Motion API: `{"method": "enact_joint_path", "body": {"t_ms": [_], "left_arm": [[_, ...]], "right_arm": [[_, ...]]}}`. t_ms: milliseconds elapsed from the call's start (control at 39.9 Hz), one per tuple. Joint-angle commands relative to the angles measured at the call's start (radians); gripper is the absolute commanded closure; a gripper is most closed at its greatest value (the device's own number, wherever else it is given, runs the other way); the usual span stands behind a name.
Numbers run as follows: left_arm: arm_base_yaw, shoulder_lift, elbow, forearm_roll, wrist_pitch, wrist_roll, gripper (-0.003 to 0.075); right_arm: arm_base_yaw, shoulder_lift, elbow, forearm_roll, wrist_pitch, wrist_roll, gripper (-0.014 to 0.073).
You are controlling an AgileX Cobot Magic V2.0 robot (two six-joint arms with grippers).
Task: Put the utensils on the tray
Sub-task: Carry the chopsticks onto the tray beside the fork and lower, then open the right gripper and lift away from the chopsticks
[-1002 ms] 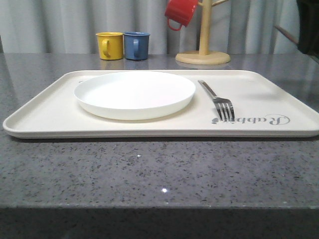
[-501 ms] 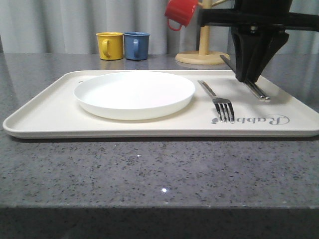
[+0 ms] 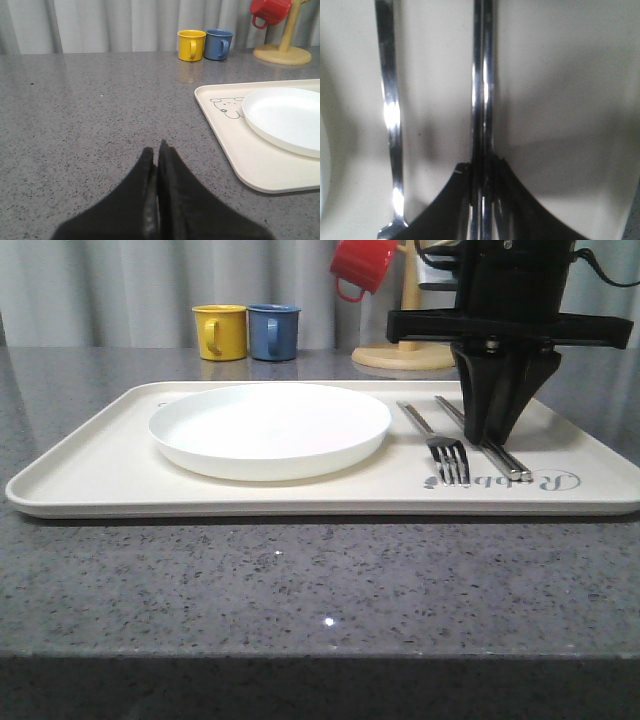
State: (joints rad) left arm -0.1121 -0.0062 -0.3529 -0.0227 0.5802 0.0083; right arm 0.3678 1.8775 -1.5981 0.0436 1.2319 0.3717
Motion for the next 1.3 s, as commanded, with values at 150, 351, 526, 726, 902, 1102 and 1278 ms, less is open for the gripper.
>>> {"method": "enact_joint_path", "body": {"t_ms": [150, 351, 526, 726, 902, 1102, 1278], "left_arm": [[0.002, -0.016, -0.025, -0.009, -0.082, -0.008, 0.0738], [0.002, -0.016, -0.025, -0.009, -0.082, -0.008, 0.0738], [0.002, -0.016, -0.025, -0.009, -0.082, -0.008, 0.0738], [0.002, -0.016, -0.025, -0.009, -0.082, -0.008, 0.0738], [0.002, -0.016, -0.025, -0.009, -0.082, -0.008, 0.0738], [0.002, -0.016, -0.025, -0.009, -0.082, -0.008, 0.0738], [0.002, -0.016, -0.025, -0.009, -0.082, -0.008, 0.0738]], "right_arm": [[0.001, -0.048, -0.032, 0.002, 0.04, 0.013, 0.0484], [0.001, -0.048, -0.032, 0.002, 0.036, 0.013, 0.0328], [0.001, -0.051, -0.094, -0.007, 0.063, 0.013, 0.0303], [-0.01, -0.068, -0.209, -0.077, 0.105, 0.013, 0.0316], [-0.062, -0.088, -0.23, -0.075, 0.105, -0.024, 0.0393], [-0.111, -0.11, -0.23, -0.071, 0.105, -0.061, 0.0537], [-0.149, -0.124, -0.228, -0.071, 0.106, -0.104, 0.062]]}}
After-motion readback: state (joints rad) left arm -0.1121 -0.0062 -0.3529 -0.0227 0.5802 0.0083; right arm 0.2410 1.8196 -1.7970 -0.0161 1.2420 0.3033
